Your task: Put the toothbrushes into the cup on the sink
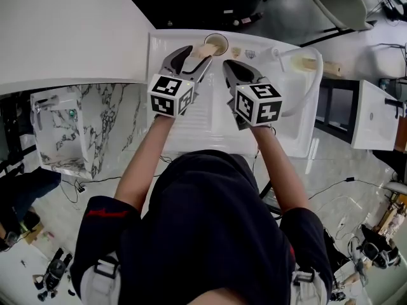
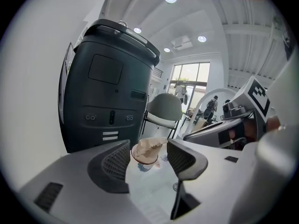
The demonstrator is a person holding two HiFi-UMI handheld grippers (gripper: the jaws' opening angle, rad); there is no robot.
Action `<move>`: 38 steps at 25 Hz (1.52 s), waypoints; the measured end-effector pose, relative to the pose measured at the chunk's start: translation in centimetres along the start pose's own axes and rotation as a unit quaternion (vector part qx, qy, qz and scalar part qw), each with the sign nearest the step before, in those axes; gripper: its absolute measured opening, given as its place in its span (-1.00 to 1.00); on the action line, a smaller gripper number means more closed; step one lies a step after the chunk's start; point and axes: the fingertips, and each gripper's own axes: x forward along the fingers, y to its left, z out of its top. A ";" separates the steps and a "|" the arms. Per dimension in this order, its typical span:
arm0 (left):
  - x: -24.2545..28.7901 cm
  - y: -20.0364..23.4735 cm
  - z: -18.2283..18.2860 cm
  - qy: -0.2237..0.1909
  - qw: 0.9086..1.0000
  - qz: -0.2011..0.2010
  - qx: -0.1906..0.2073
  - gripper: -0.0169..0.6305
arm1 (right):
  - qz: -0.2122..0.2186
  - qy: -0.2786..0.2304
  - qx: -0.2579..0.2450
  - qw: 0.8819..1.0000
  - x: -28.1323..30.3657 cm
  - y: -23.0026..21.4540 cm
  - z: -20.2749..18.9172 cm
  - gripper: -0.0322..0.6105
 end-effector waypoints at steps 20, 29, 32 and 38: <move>-5.6 -3.5 0.8 -0.020 0.999 -0.018 0.047 -0.46 | -0.012 -0.043 -0.018 0.999 -4.0 2.8 0.9 -0.77; -9.6 -7.3 1.4 -0.039 0.996 -0.036 0.069 -0.82 | -0.020 -0.061 -0.030 0.997 -6.8 4.7 0.2 -0.78; -11.2 -8.4 1.8 -0.048 0.995 -0.041 0.074 -0.85 | -0.022 -0.068 -0.036 0.997 -7.8 5.6 0.0 -0.77; -14.2 -10.1 2.5 -0.072 0.993 -0.054 0.082 -0.87 | -0.028 -0.084 -0.051 0.995 -9.5 7.4 0.0 -0.77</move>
